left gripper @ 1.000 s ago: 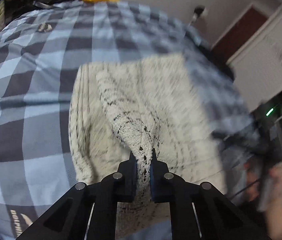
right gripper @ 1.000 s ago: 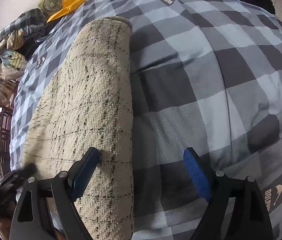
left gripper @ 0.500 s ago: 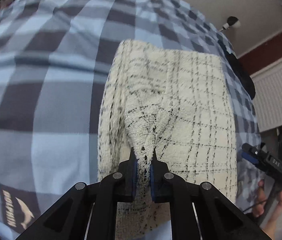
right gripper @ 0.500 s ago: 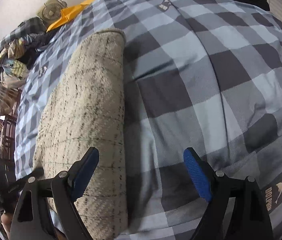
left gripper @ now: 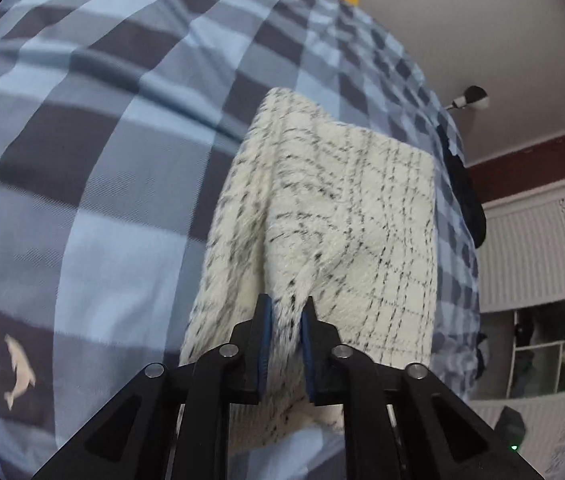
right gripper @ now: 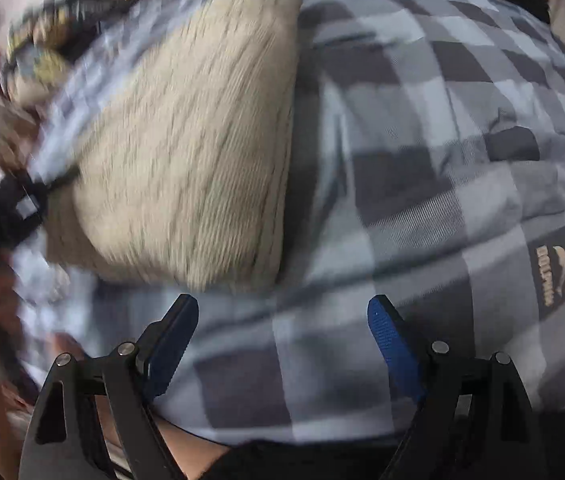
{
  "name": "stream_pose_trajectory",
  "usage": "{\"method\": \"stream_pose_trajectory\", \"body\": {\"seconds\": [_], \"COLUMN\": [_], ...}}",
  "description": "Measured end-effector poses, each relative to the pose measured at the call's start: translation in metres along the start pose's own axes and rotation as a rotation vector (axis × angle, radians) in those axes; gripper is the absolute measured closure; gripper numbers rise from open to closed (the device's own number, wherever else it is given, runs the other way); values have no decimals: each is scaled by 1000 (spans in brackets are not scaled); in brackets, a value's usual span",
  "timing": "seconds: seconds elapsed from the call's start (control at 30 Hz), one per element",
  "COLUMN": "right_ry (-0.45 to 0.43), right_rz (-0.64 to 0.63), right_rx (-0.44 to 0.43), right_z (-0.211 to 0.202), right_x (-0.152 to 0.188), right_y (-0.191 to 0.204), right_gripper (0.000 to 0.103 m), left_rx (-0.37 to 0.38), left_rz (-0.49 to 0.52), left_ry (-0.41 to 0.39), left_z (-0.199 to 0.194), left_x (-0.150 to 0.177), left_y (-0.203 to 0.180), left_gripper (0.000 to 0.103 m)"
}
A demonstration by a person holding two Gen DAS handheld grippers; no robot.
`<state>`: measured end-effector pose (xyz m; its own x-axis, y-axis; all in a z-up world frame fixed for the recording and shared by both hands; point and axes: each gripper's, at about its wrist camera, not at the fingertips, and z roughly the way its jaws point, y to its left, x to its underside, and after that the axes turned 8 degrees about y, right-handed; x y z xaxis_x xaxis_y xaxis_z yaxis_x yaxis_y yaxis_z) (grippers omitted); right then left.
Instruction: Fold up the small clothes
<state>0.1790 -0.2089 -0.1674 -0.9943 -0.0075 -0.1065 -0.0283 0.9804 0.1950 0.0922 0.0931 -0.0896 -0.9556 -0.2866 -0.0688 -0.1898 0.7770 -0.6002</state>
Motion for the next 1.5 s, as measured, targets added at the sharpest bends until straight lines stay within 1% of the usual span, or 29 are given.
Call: {"method": "stream_pose_trajectory", "body": {"seconds": [0.07, 0.1, 0.17, 0.2, 0.23, 0.27, 0.3, 0.37, 0.4, 0.47, 0.5, 0.53, 0.6, 0.63, 0.7, 0.77, 0.83, 1.0, 1.03, 1.13, 1.17, 1.23, 1.27, 1.3, 1.33, 1.37, 1.4, 1.43, 1.5], "right_ry": [-8, -27, -70, -69, -59, -50, -50, -70, -83, -102, -100, -95, -96, -102, -108, -114, -118, -116, -118, -120, -122, -117, -111, -110, -127, -160, -197, -240, -299], "right_rz": [-68, -81, -85, -83, -79, -72, -66, -57, -61, -86, -99, -115, -132, -134, -137, -136, -134, -122, -119, -113, -113, -119, -121, -126, -137, -152, -162, -162, -154], "right_rx": [134, 179, 246, 250, 247, 244, 241, 240, 238, 225, 208, 187, 166, 162, 151, 145, 138, 148, 148, 147, 150, 176, 199, 217, 210, 190, 176, 168, 150], "right_z": [10, 11, 14, 16, 22, 26, 29, 31, 31, 31, 32, 33, 33, 33, 33, 32, 32, 28, 27, 21, 19, 15, 10, 2, -8, -19, -31, -42, -56], "right_x": [-4, -8, -17, -21, -26, -31, -36, -42, -45, -51, -51, -51, -47, -47, -47, -44, -44, -34, -32, -22, -20, -16, -11, -5, 0, 5, 9, 8, 0], "right_y": [18, 23, 26, 26, 25, 24, 22, 19, 19, 20, 21, 22, 20, 19, 19, 22, 22, 19, 18, 22, 22, 23, 24, 24, 22, 20, 17, 12, 5], "right_gripper": [18, 18, 18, 18, 18, 18, 19, 19, 19, 34, 50, 61, 67, 69, 72, 74, 77, 83, 85, 87, 87, 87, 86, 86, 83, 78, 62, 40, 22], "left_rx": [-69, -101, -156, -165, -159, -141, -119, -111, -131, -170, -183, -194, -219, -226, -219, -203, -147, 8, 9, -50, -76, -244, -367, -427, -485, -522, -528, -513, -466], "left_rz": [27, 54, 94, 107, 119, 138, 169, 204, 214, 224, 228, 228, 227, 230, 239, 229, 172, -11, -22, -29, -23, -14, 6, 12, 11, 10, 23, 46, 123], "left_ry": [-20, -37, -57, -61, -68, -80, -59, 4, 23, 41, 64, 81, 101, 106, 125, 114, 107, 92, 87, 77, 82, 26, -15, -31, -47, -67, -93, -108, -121], "left_z": [-12, -20, -34, -39, -43, -45, -44, -34, -27, -17, -10, -5, 1, 4, 7, 4, -1, -22, -24, -33, -35, -42, -49, -52, -57, -62, -66, -68, -65], "left_x": [6, 11, 22, 28, 34, 37, 41, 42, 42, 41, 40, 39, 39, 40, 41, 41, 38, 32, 31, 33, 34, 36, 38, 38, 38, 37, 36, 34, 31], "left_y": [-5, -8, -14, -16, -19, -20, -22, -24, -25, -24, -22, -20, -15, -14, -13, -9, 0, 36, 39, 42, 41, 35, 31, 29, 28, 26, 21, 15, -6], "left_gripper": [83, 78, 50, 12, 0, 0, 0, 0, 1, 8, 19, 33, 46, 60, 78, 83, 88, 90, 90, 90, 90, 90, 90, 90, 90, 90, 89, 89, 88]}}
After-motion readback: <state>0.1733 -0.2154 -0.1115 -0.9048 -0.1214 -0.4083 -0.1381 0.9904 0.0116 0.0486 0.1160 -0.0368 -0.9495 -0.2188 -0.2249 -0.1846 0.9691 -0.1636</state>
